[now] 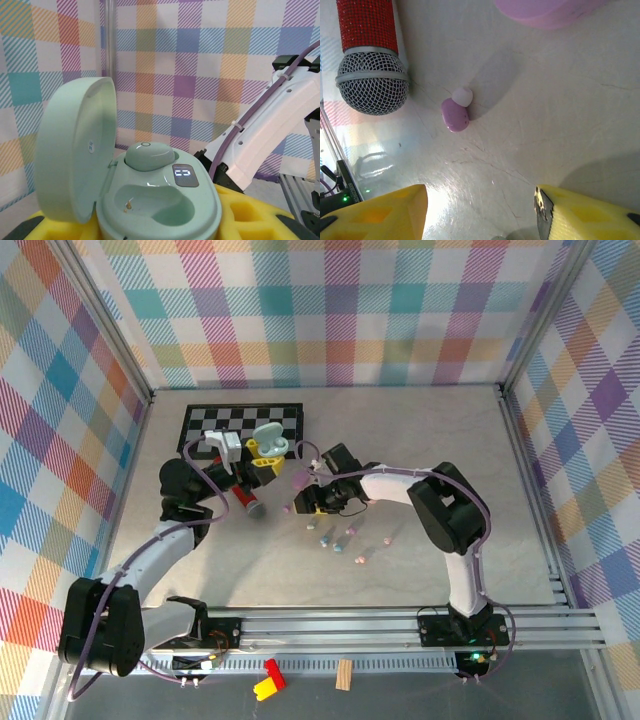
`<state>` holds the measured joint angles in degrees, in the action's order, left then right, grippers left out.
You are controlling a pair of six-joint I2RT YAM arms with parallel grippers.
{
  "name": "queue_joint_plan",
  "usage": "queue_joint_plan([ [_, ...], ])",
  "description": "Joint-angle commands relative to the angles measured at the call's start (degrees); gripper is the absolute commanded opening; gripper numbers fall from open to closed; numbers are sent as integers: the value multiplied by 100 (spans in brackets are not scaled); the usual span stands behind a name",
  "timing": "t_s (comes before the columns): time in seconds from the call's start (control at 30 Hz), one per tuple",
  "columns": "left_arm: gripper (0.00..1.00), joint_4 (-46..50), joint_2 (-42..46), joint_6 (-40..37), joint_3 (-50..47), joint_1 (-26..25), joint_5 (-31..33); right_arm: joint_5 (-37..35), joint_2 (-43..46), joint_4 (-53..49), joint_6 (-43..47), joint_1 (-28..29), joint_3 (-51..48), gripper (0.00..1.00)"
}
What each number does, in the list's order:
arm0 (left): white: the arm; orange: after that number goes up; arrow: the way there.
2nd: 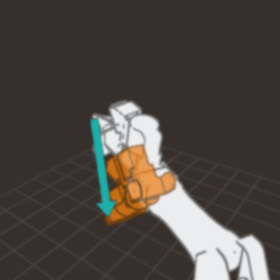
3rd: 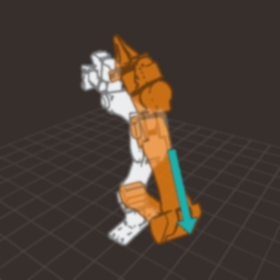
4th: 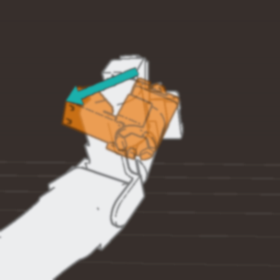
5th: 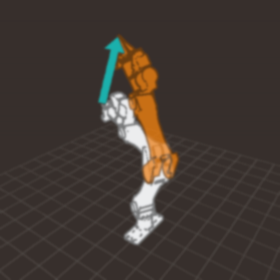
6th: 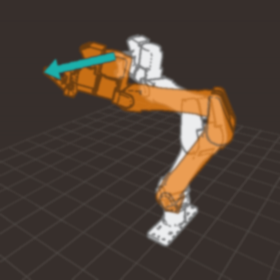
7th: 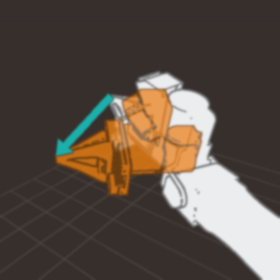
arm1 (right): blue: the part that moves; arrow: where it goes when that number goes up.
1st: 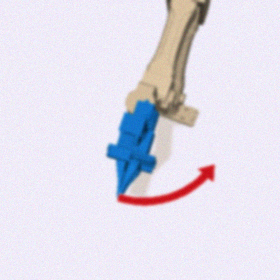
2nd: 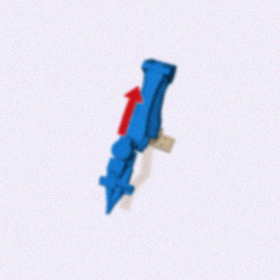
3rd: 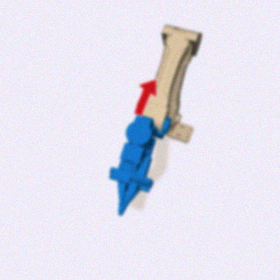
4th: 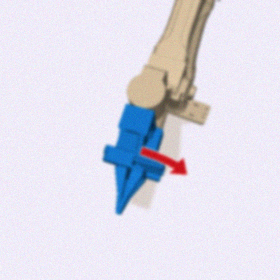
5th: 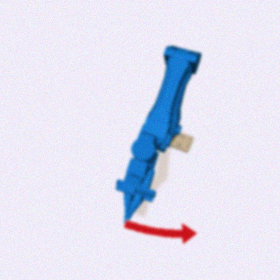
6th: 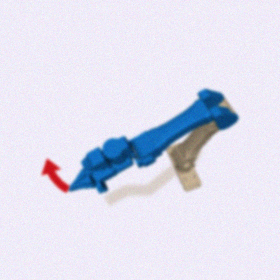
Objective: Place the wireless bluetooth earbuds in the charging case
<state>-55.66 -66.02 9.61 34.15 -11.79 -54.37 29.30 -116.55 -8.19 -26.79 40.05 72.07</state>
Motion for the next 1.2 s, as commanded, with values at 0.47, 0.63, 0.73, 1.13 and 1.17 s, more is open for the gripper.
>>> queue_joint_plan([
  [0.47,24,20,-92,-11,109,133,135,-132,495,-206,-229,284,-692,57],
  [0.63,24,20,-82,10,67,209,236,-288,665,-327,-231,280,-721,55],
  [0.73,24,-86,-136,69,31,324,282,-402,760,-462,-154,283,-662,54],
  [1.13,22,-965,-662,888,174,1169,851,-2614,1058,-1794,897,1048,173,55],
  [1.17,22,-935,-667,873,199,1221,868,-2897,1041,-1927,982,1158,257,55],
])
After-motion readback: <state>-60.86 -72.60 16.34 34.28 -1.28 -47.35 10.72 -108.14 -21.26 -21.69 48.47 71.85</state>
